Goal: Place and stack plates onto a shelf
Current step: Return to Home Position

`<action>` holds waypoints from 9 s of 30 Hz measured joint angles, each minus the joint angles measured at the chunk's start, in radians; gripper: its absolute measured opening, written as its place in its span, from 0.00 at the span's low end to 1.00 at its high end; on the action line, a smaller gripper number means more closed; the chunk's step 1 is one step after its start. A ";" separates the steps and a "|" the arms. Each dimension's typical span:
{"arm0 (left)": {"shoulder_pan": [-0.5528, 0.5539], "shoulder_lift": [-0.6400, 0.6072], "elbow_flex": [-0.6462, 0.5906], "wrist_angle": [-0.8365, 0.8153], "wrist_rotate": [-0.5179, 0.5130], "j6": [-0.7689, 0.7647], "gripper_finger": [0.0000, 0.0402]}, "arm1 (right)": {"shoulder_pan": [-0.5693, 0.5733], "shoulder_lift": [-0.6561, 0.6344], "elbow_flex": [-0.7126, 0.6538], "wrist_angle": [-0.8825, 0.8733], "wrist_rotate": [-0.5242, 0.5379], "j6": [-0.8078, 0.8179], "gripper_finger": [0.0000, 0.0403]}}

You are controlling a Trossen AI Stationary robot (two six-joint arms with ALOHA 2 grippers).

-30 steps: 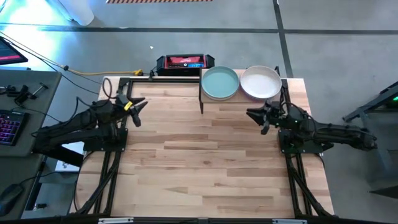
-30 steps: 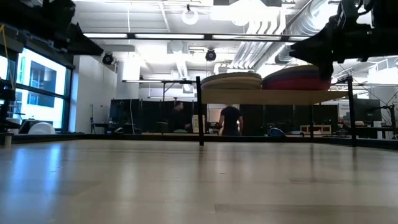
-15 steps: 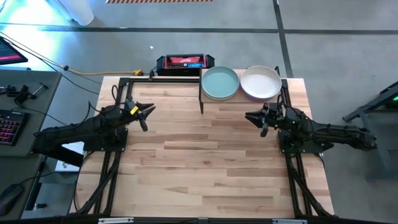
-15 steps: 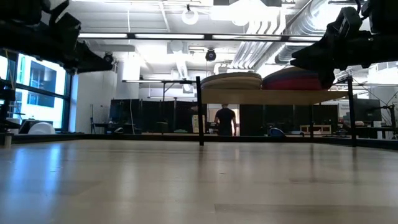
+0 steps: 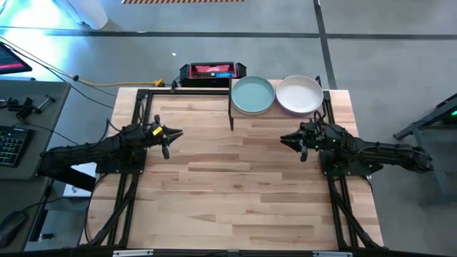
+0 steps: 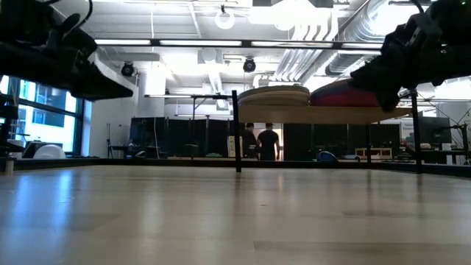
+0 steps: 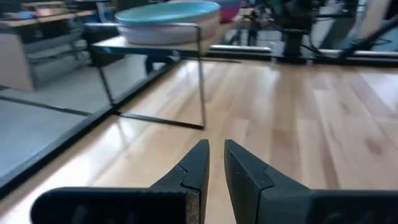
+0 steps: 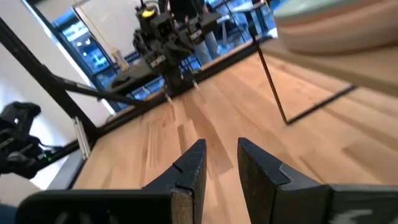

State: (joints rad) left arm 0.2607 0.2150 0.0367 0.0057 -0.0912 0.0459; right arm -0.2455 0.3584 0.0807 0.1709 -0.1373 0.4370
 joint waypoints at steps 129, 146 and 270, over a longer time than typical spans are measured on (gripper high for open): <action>-0.171 -0.211 -0.024 0.007 0.076 -0.008 0.04 | 0.051 -0.340 -0.056 -0.162 -0.094 0.113 0.18; -0.171 -0.211 -0.024 0.007 0.076 -0.008 0.04 | 0.051 -0.340 -0.056 -0.162 -0.094 0.113 0.18; -0.171 -0.211 -0.024 0.007 0.077 -0.008 0.04 | 0.051 -0.340 -0.056 -0.162 -0.093 0.113 0.18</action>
State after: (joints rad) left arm 0.0902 0.0035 0.0124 0.0124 -0.0143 0.0380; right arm -0.1946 0.0185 0.0246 0.0088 -0.2302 0.5495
